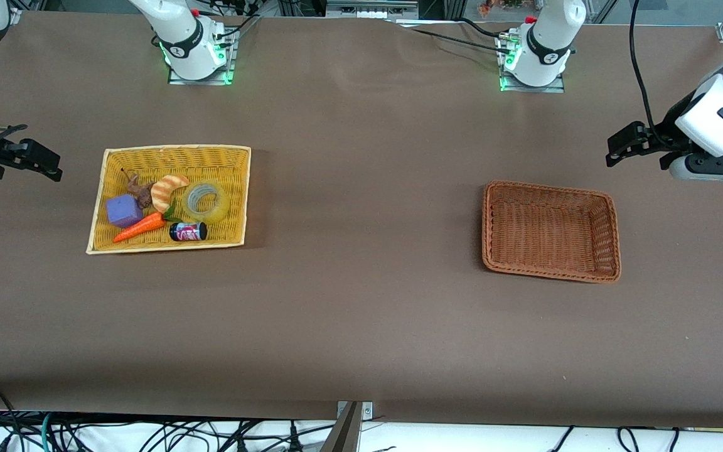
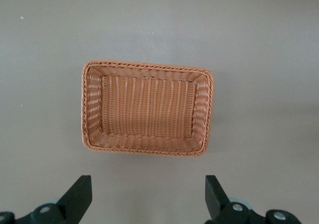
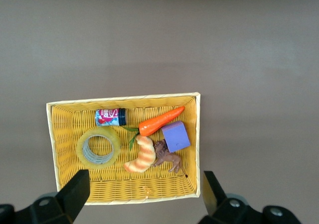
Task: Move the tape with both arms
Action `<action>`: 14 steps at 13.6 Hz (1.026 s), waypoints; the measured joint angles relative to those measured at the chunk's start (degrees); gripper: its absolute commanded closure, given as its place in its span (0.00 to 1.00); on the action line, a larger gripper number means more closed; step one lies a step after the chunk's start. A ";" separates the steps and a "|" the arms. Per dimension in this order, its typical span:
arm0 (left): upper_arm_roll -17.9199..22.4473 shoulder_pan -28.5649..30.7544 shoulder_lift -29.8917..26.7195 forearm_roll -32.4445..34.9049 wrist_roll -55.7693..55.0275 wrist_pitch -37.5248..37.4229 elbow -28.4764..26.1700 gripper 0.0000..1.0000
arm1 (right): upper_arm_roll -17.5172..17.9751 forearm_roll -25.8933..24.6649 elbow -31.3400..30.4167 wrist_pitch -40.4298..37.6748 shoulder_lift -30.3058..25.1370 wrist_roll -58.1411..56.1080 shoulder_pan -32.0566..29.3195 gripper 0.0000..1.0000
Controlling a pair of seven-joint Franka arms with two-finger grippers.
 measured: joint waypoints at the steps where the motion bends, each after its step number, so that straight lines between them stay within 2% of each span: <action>1: 0.02 0.02 0.00 0.00 -0.03 -0.17 0.00 0.00 | 0.05 -0.04 0.10 -0.17 0.00 0.00 0.00 0.00; 14: 0.19 0.17 0.08 0.00 -0.08 -0.57 0.01 0.00 | 0.14 -0.11 0.27 -1.71 0.00 0.00 0.05 0.00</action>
